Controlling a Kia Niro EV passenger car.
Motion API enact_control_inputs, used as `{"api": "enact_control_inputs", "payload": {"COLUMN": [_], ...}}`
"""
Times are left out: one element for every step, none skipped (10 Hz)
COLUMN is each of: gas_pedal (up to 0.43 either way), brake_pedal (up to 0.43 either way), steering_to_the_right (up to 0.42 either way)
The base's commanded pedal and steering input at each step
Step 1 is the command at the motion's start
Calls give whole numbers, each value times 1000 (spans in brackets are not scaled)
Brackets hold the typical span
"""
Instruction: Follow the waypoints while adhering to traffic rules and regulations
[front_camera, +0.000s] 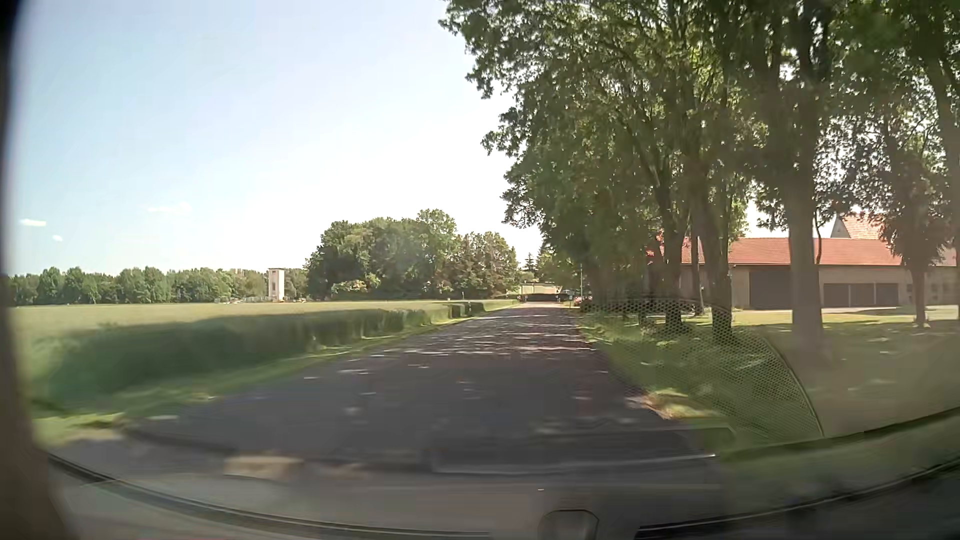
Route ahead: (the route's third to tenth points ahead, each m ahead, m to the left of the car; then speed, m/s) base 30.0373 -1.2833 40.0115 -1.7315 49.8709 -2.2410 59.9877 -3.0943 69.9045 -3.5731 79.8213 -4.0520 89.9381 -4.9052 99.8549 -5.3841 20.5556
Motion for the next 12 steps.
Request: {"api": "enact_control_inputs", "payload": {"gas_pedal": [287, 287, 287, 287, 287, 287, 197, 67, 0, 0, 0, 0], "brake_pedal": [6, 6, 6, 6, 6, 6, 6, 6, 6, 6, 6, 6], "steering_to_the_right": [20, 16, 15, 14, 12, 11, 9, 9, 9, 8, 7, 6]}}
